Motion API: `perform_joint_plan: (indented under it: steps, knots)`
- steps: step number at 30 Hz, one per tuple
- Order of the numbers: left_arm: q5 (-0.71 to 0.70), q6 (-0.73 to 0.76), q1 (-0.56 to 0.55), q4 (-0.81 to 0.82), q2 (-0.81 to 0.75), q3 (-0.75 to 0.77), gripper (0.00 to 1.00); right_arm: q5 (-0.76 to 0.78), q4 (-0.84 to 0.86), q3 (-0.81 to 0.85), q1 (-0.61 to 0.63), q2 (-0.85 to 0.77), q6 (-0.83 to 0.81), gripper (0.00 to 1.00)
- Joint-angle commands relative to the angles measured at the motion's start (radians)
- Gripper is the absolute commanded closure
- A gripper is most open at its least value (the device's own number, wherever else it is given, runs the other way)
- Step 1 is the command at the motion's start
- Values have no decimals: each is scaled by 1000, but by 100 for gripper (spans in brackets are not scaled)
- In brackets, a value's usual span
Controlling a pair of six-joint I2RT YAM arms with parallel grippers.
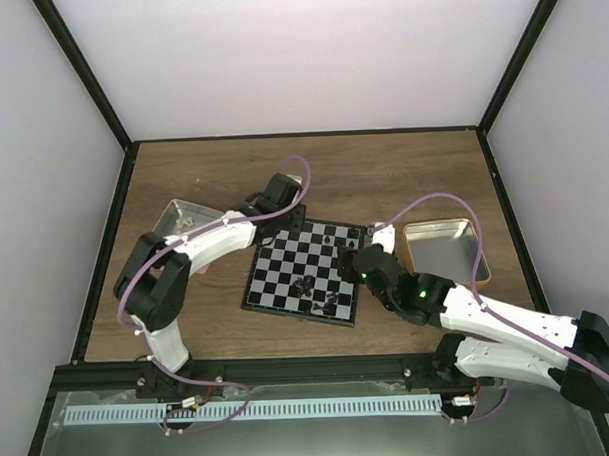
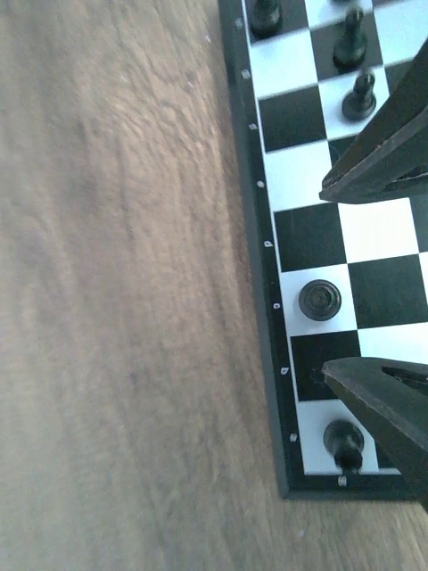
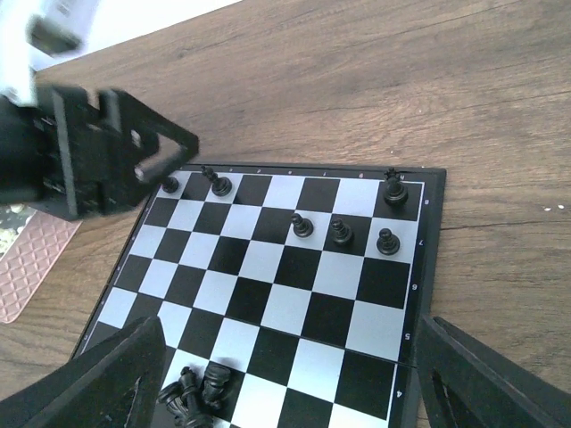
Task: Set up the chess pieces on the board
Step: Place the chess piece on the chessboard, then pick up the chess piece from the chessboard.
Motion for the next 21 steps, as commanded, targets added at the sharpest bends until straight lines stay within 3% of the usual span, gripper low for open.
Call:
perform_joint_plan:
  steps: [1,9,17,21]
  knots:
    - [-40,-32,1,-25,-141,3,49,-17,-2,38,-9,-1,-4,22]
    - [-110,-28,9,-23,-493,-109,43,-255,-89,180,-33,199,-10,25]
    - [-186,72,10,136,-878,-299,22,-372,-122,281,-37,459,67,33]
    - [-206,104,10,164,-984,-350,16,-427,-124,329,-37,560,47,41]
